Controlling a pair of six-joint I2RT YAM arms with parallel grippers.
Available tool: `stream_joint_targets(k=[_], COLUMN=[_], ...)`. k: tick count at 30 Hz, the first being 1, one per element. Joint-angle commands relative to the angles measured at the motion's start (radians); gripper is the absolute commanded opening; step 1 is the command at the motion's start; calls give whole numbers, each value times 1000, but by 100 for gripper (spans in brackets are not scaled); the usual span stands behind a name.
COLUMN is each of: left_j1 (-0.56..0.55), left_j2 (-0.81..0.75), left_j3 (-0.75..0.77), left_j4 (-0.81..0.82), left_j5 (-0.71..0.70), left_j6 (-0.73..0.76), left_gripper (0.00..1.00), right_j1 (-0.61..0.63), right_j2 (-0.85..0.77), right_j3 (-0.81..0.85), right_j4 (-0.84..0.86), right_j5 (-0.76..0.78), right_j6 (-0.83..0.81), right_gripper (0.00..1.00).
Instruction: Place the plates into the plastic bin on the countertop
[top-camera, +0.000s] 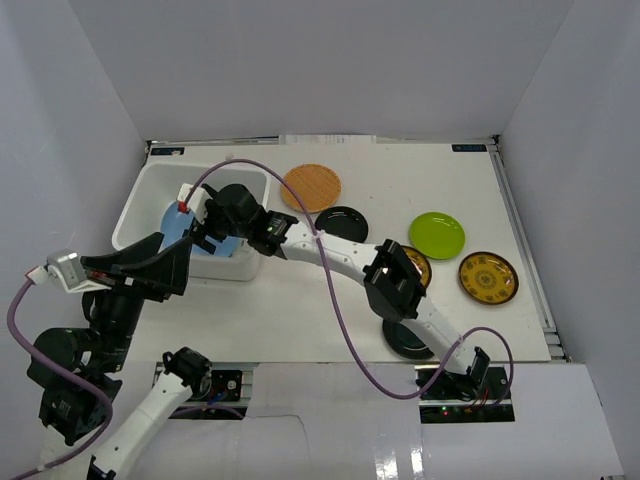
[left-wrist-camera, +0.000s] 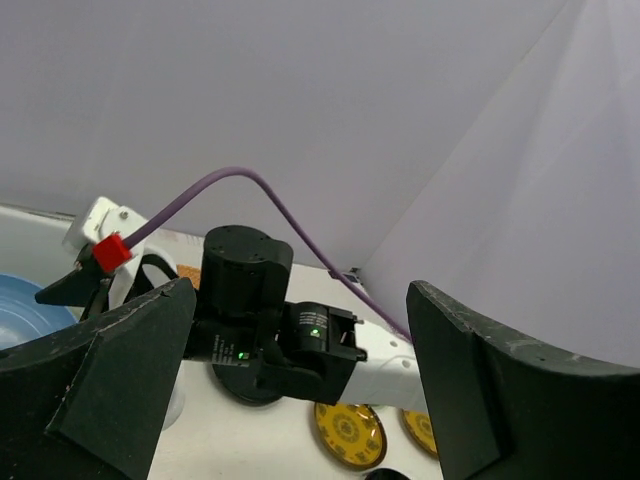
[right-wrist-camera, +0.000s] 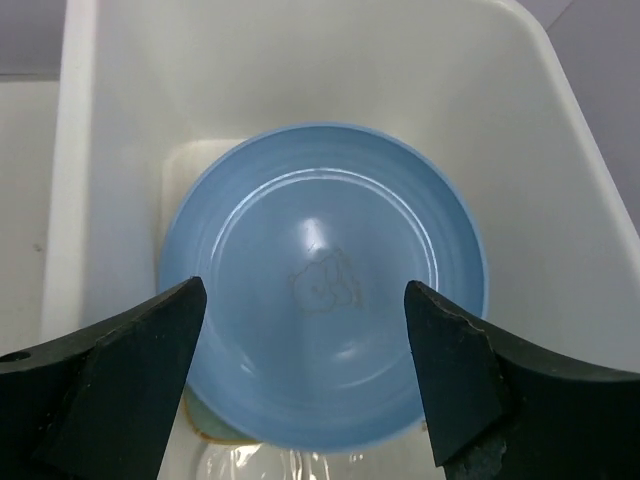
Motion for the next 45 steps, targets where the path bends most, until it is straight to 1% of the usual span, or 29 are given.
stream_joint_targets(k=[1, 2, 4, 5, 6, 7, 8, 9, 10, 11, 12, 13, 14, 16, 18, 19, 20, 22, 23, 24, 27, 30, 33, 35, 36, 38, 42, 44, 45], left_j1=[4, 4, 5, 5, 5, 4, 4, 5, 4, 4, 5, 4, 4, 4, 5, 4, 4, 4, 4, 4, 5, 5, 4, 5, 5, 7, 22, 30, 41], left_j2=[71, 80, 120, 135, 150, 179, 193, 203, 212, 220, 223, 229, 235, 244, 249, 244, 240, 224, 206, 198, 155, 96, 106, 118, 128, 138, 122, 114, 114], left_j3=[-15, -19, -38, -44, -50, -58, -74, -84, -96, -119, -133, -157, -170, -193, -231, -257, -271, -292, -311, -318, -340, -364, -366, -365, -365, -361, -368, -368, -368], left_j4=[-34, -34, -34, -33, -30, -24, -5, 5, 18, 47, 58, 70, 71, 68, 64, 56, 52, 36, 32, 29, 16, 59, 61, 61, 59, 59, 59, 61, 61], left_j5=[-2, 4, 16, 45, 62, 79, 111, 122, 133, 151, 159, 163, 167, 171, 206, 220, 220, 225, 225, 269, 286, 273, 260, 291, 300, 308, 292, 300, 306], left_j6=[-43, -49, -72, -82, -89, -98, -108, -111, -111, -106, -100, -91, -73, -51, -19, -1, 0, 26, 36, 61, 89, 98, 102, 105, 107, 109, 102, 101, 101], left_gripper=[98, 98, 98, 98, 98, 98, 98, 98, 98, 98, 98, 98, 98, 98, 98, 98, 98, 98, 98, 98, 98, 98, 98, 98, 98, 98, 98, 98, 98], right_j1=[-10, -16, -48, -74, -92, -114, -175, -213, -252, -334, -374, -452, -485, -543, -608, -647, -666, -719, -734, -744, -766, -775, -780, -780, -780, -780, -769, -767, -767], right_j2=[-163, -234, -322, -418, -468, -512, -598, -638, -669, -713, -724, -721, -709, -654, -611, -562, -536, -435, -401, -366, -230, -157, -100, -68, -36, -7, 59, 81, 82], right_j3=[-89, -130, -312, -381, -516, -581, -648, -767, -819, -862, -895, -931, -934, -911, -887, -850, -832, -779, -718, -691, -603, -575, -587, -586, -589, -584, -522, -500, -502], right_j4=[145, 191, 256, 324, 348, 372, 397, 440, 455, 461, 451, 433, 411, 336, 302, 270, 265, 238, 228, 219, 187, 182, 239, 306, 335, 403, 423, 426, 466], right_j5=[-56, -64, -91, -96, -87, -82, -79, -81, -76, -67, -56, -55, -56, -41, -12, 2, 1, -54, -73, -90, -122, -150, -215, -266, -309, -340, -381, -389, -392], right_j6=[138, 173, 286, 321, 357, 438, 483, 532, 621, 660, 696, 765, 789, 813, 842, 874, 888, 924, 950, 960, 974, 1006, 1078, 1132, 1193, 1244, 1303, 1324, 1336], right_gripper=[86, 85, 83, 82, 78, 75, 73, 68, 64, 60, 45, 35, 29, 29, 40, 50, 55, 61, 65, 66, 66, 66, 65, 63, 62, 57, 53, 36, 16])
